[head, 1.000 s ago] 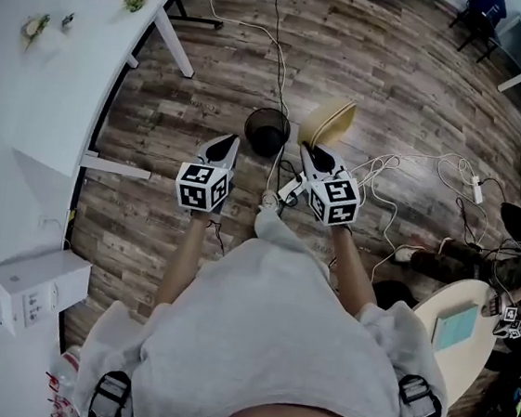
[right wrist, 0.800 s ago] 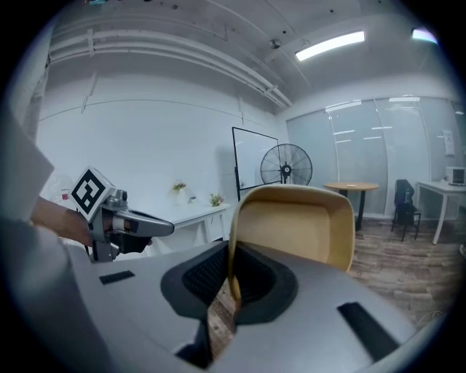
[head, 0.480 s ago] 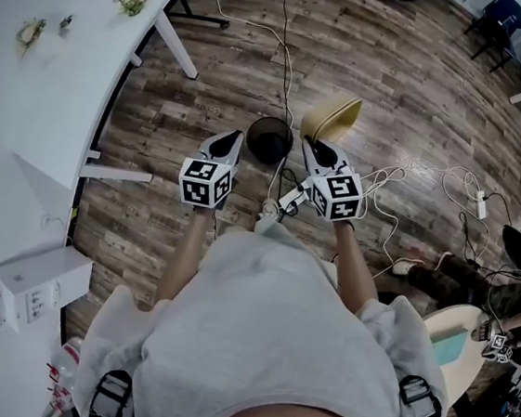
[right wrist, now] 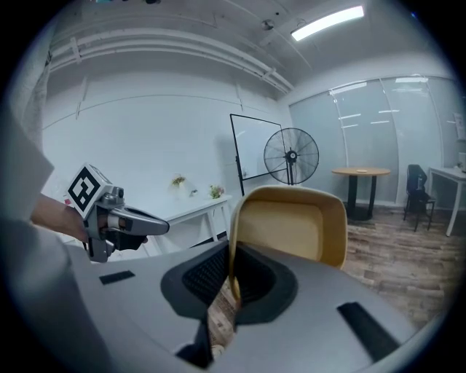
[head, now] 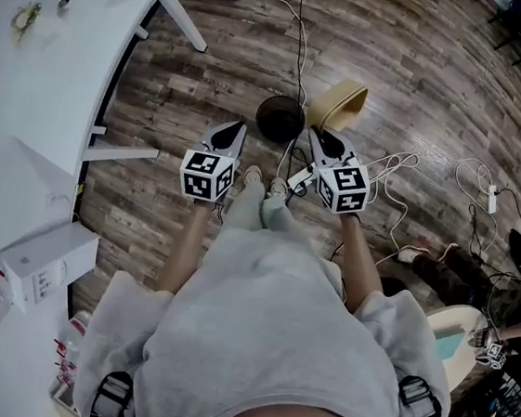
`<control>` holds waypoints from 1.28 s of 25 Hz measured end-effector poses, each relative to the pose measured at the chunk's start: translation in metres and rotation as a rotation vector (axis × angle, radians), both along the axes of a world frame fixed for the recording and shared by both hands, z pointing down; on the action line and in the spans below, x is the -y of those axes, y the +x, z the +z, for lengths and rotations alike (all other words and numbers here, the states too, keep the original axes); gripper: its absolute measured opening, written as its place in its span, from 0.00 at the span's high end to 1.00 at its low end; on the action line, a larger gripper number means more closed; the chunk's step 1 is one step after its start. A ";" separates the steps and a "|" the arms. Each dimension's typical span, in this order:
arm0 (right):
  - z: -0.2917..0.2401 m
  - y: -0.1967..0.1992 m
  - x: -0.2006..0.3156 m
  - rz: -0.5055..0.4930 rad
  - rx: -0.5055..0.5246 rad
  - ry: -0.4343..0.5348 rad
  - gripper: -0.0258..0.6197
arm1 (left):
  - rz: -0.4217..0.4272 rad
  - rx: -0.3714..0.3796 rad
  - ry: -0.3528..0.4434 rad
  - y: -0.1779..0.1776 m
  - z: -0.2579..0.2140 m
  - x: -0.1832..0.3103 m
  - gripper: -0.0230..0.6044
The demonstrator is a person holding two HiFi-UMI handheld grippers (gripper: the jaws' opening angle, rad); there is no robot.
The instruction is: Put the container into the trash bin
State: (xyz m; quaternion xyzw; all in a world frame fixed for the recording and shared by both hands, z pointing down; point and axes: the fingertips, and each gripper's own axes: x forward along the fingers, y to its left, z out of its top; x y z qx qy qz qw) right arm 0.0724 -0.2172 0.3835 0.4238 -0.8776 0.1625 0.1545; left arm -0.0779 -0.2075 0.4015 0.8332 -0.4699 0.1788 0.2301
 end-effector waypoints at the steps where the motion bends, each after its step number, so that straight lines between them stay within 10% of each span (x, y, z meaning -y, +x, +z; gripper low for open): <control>1: 0.004 -0.002 0.001 -0.002 -0.002 -0.008 0.91 | 0.001 0.000 -0.005 -0.002 0.003 0.001 0.95; 32: 0.160 -0.059 0.023 -0.004 -0.052 -0.261 0.91 | 0.049 -0.050 -0.233 -0.030 0.159 0.035 0.95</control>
